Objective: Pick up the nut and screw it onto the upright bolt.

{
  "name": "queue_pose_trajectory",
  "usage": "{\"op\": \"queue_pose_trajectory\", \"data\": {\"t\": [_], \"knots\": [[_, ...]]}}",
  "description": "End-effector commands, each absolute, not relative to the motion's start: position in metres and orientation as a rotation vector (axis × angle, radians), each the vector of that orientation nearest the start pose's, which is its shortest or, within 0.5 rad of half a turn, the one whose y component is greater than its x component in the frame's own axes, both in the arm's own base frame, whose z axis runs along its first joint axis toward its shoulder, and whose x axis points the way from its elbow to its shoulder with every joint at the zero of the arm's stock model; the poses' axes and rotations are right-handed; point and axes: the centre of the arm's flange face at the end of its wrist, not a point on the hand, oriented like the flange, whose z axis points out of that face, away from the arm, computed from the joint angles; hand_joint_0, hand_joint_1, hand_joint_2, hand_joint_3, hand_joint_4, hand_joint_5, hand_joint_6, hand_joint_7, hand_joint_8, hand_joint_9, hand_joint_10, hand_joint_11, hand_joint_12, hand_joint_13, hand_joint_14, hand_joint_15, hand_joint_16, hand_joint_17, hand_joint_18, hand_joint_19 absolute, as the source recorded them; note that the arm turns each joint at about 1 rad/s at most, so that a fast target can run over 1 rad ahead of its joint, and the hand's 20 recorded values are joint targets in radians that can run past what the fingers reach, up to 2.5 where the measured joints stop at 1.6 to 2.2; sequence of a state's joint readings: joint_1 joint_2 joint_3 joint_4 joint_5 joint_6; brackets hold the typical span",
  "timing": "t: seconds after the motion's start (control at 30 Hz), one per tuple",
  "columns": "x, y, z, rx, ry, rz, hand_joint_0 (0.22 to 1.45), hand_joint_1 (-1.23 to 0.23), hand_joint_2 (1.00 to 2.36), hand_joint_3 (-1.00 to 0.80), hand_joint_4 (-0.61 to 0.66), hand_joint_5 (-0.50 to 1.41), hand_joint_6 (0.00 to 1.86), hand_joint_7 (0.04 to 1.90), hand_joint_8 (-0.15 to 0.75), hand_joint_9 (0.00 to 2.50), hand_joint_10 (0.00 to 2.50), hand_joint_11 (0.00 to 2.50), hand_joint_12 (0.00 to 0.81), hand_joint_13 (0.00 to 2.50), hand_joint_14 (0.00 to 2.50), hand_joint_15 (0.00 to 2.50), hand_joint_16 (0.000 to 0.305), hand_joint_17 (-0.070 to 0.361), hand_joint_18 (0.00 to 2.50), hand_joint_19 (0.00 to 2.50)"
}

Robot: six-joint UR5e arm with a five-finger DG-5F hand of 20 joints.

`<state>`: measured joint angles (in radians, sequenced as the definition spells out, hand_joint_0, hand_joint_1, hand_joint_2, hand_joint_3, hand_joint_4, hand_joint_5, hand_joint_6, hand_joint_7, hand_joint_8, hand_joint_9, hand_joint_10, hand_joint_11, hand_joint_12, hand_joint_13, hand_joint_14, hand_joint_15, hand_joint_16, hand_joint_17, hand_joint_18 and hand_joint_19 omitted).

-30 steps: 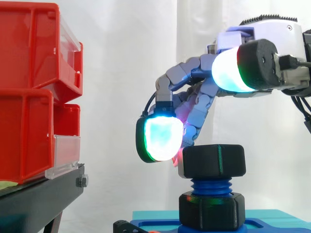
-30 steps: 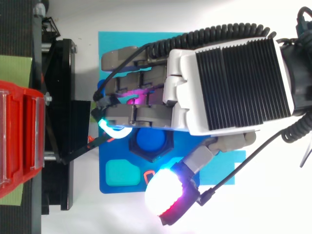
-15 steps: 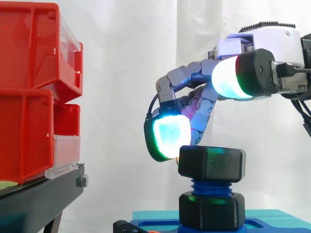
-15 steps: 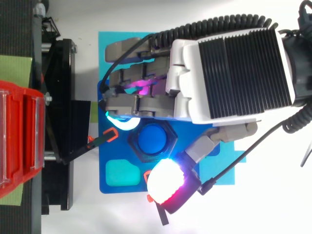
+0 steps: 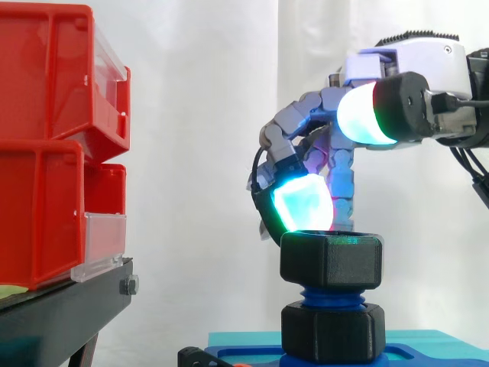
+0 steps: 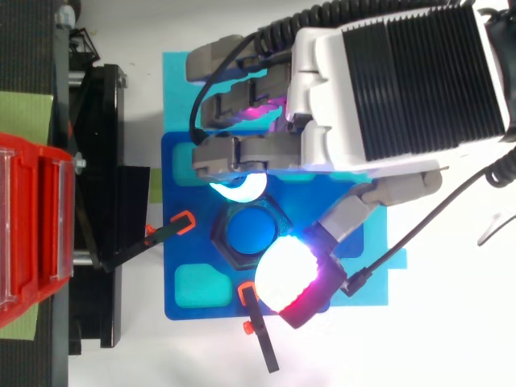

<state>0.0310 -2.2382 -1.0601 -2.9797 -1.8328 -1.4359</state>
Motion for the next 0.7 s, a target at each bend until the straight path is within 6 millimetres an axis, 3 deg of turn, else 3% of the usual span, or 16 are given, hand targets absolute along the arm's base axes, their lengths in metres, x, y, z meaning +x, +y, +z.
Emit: {"op": "queue_pose_trajectory", "data": {"t": [0.0,0.07,0.17,0.33,0.67], "knots": [[0.75,-0.089,0.346,-0.125,1.58,0.33,0.54,-0.21,1.0,-0.5,0.09,0.05,0.66,1.2,0.286,1.63,0.01,0.13,0.198,1.01,0.0,0.0,0.013,0.03,0.63,0.0],[0.75,-0.09,0.351,-0.126,1.583,0.327,0.54,-0.21,1.0,-0.5,0.1,0.05,0.66,1.19,0.29,1.64,0.01,0.13,0.198,1.02,0.0,0.0,0.013,0.03,0.63,0.0],[0.752,-0.091,0.375,-0.138,1.582,0.313,0.54,-0.2,1.0,-0.5,0.13,0.05,0.51,1.45,0.296,1.57,0.01,0.13,0.205,0.99,0.0,0.0,0.015,0.033,0.6,0.0],[0.754,-0.086,0.391,-0.162,1.571,0.291,0.53,-0.2,1.0,-0.5,0.23,-0.01,0.5,1.19,0.297,1.41,0.0,0.11,0.23,0.9,0.0,0.0,0.018,0.041,0.54,0.0],[0.76,-0.062,0.381,-0.142,1.555,0.295,0.52,-0.19,1.0,-0.5,0.26,-0.08,0.5,0.85,0.295,1.28,0.0,0.05,0.24,0.85,0.0,0.0,0.021,0.046,0.5,0.0]]}}
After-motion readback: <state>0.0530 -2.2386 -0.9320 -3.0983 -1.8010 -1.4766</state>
